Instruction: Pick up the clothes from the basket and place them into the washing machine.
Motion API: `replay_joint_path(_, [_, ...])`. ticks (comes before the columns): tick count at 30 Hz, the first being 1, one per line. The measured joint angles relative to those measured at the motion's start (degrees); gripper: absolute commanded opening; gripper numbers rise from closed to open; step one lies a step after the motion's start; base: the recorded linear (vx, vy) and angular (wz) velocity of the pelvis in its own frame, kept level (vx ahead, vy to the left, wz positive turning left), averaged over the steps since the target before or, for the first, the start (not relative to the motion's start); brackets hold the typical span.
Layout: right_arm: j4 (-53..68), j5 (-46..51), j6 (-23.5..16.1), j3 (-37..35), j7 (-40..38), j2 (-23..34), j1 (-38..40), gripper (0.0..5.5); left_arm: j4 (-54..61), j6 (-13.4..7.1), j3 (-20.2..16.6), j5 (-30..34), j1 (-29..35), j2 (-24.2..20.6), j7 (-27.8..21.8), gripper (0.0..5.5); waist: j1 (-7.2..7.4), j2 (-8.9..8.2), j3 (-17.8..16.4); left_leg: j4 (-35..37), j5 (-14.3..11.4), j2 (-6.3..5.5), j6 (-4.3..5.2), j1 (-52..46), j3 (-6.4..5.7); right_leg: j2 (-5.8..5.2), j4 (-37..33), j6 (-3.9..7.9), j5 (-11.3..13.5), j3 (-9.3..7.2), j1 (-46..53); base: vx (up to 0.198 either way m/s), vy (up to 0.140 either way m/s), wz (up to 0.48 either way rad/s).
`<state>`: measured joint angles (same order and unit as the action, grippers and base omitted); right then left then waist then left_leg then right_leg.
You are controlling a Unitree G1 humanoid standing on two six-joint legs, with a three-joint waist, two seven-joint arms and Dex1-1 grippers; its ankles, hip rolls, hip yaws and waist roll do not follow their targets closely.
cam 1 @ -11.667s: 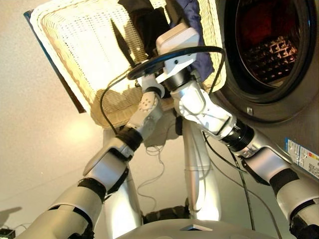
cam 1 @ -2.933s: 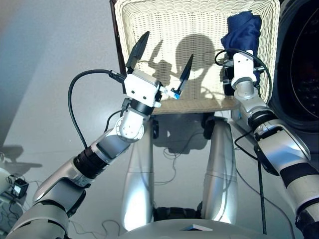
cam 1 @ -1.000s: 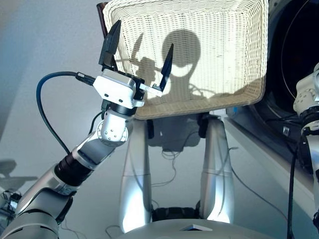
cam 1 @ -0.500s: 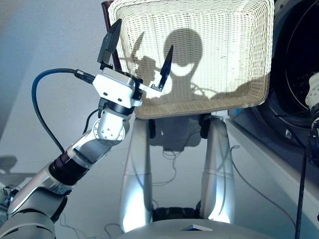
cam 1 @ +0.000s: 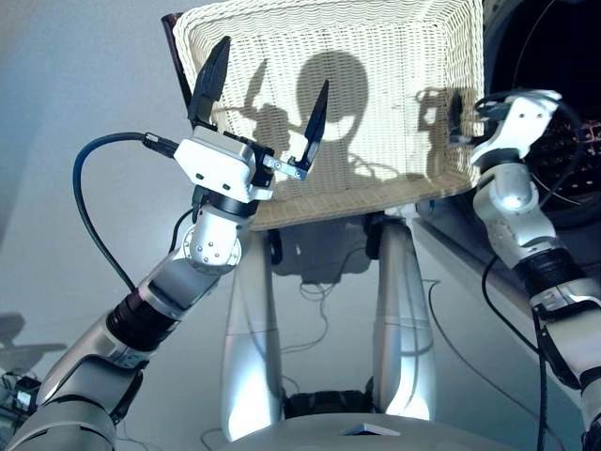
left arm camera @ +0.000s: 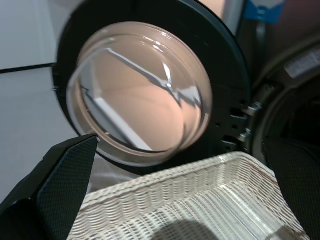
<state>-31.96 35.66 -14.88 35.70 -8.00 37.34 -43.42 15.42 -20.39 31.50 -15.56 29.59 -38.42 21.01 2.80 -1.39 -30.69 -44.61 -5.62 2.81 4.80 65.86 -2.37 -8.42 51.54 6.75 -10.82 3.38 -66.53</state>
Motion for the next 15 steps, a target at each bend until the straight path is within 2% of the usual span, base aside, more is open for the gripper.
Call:
replay_joint_path(2, [-6.24, -0.49, 1.46, 2.55, 3.18, -4.22, -2.94, 5.5, -1.43, 0.01, 0.05, -0.14, 0.1, 0.1, -0.73, 5.5, -0.58, -0.08, 0.01, 0.42, 0.48, 0.05, 0.44, -0.33, -0.16, -0.06, -0.01, 0.03, 0.26, -0.22, 0.2, 0.0, 0.0, 0.0])
replay_joint_path(5, [-15.96, -0.68, 4.67, 3.98, 6.16, -10.89, -6.5, 5.5, -1.95, 0.12, 1.01, -0.56, 0.44, 1.55, -2.33, 5.5, -1.91, -0.09, 0.01, 0.66, 0.37, 0.01, 0.28, -0.41, -0.29, -0.02, 0.34, -0.49, 0.0, -0.28, 0.01, 0.0, 0.0, 0.0])
replay_joint_path(7, [-16.7, -1.1, 5.87, 4.84, 7.57, -12.9, -6.87, 5.5, -2.0, 0.12, 2.26, -1.21, 0.43, 2.29, -2.99, 5.5, -2.81, -0.08, 0.01, 0.67, 0.4, 0.01, 0.31, -0.44, -0.3, -0.02, 0.41, -0.61, -0.1, -0.28, -0.01, 0.0, 0.0, 0.0])
replay_joint_path(11, [-7.86, 1.76, 5.61, 4.41, 8.27, -13.1, -4.19, 5.5, -2.07, 0.23, 2.19, -1.22, -0.47, 2.51, -3.18, 5.5, -3.24, -0.08, 0.01, 0.7, 0.44, -0.29, 0.25, -0.64, -0.34, -0.28, 0.39, -0.47, -0.18, -0.3, 0.33, 0.0, 0.0, 0.0])
replay_joint_path(15, [4.83, 4.62, 2.32, 2.11, 8.35, -12.21, 4.01, 5.5, -4.03, 0.42, -0.41, -2.01, -4.56, 4.29, -3.14, 5.5, -2.82, -0.1, 0.01, 2.43, 0.65, -0.39, 0.13, -3.75, -0.09, -0.51, -1.03, -0.46, -0.19, -0.35, 3.26, 0.0, 0.0, 0.0])
